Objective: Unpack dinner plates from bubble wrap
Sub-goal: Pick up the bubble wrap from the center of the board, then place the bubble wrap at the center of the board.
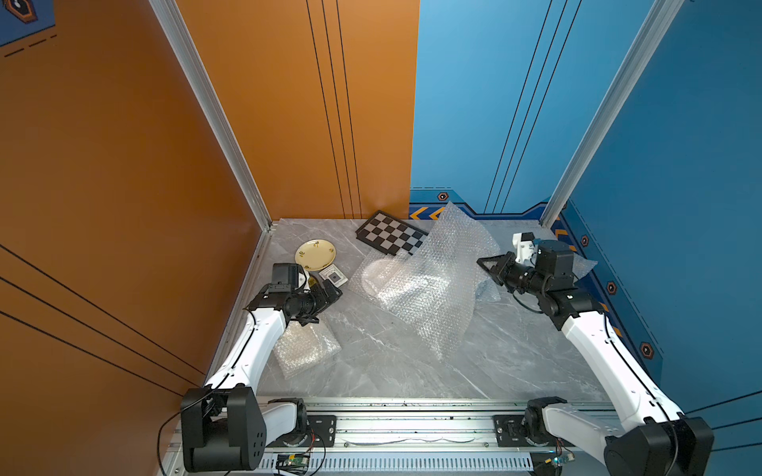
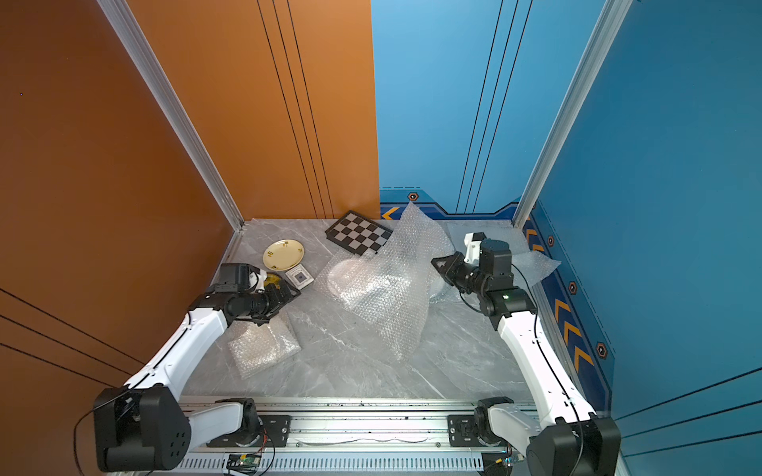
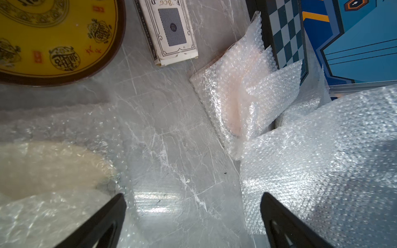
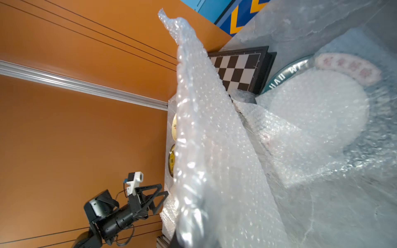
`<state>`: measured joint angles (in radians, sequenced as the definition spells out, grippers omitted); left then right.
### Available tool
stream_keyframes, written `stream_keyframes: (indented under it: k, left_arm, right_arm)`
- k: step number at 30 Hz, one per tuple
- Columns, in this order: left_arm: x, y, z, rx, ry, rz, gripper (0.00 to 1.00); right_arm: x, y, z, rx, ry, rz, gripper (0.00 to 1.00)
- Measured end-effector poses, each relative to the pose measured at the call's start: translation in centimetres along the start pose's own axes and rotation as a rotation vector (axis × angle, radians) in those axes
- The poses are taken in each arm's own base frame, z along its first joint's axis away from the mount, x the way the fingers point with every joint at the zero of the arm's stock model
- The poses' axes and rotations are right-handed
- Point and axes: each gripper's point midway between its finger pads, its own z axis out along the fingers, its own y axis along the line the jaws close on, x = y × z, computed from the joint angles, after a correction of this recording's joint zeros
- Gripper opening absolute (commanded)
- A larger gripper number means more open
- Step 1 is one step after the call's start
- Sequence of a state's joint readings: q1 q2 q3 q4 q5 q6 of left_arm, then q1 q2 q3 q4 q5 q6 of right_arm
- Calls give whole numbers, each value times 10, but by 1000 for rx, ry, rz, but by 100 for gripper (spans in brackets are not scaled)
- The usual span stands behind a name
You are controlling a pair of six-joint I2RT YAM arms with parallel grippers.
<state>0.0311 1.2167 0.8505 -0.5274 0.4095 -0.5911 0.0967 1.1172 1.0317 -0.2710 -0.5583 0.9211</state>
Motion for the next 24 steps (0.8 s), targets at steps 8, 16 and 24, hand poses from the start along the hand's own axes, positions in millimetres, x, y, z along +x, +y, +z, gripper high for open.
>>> stream_keyframes:
  k: [8,16,24]
  left_arm:
    - [13,-1,6,4,35,13,98]
    - [34,-7,14,7,87,36,98]
    - [43,-16,13,14,92,51,98]
  right_arm:
    - [-92,19,-11,23,-175,119,0]
    - [-210,11,-18,34,-382,193,0]
    - [-274,-72,-46,117,-589,308,0]
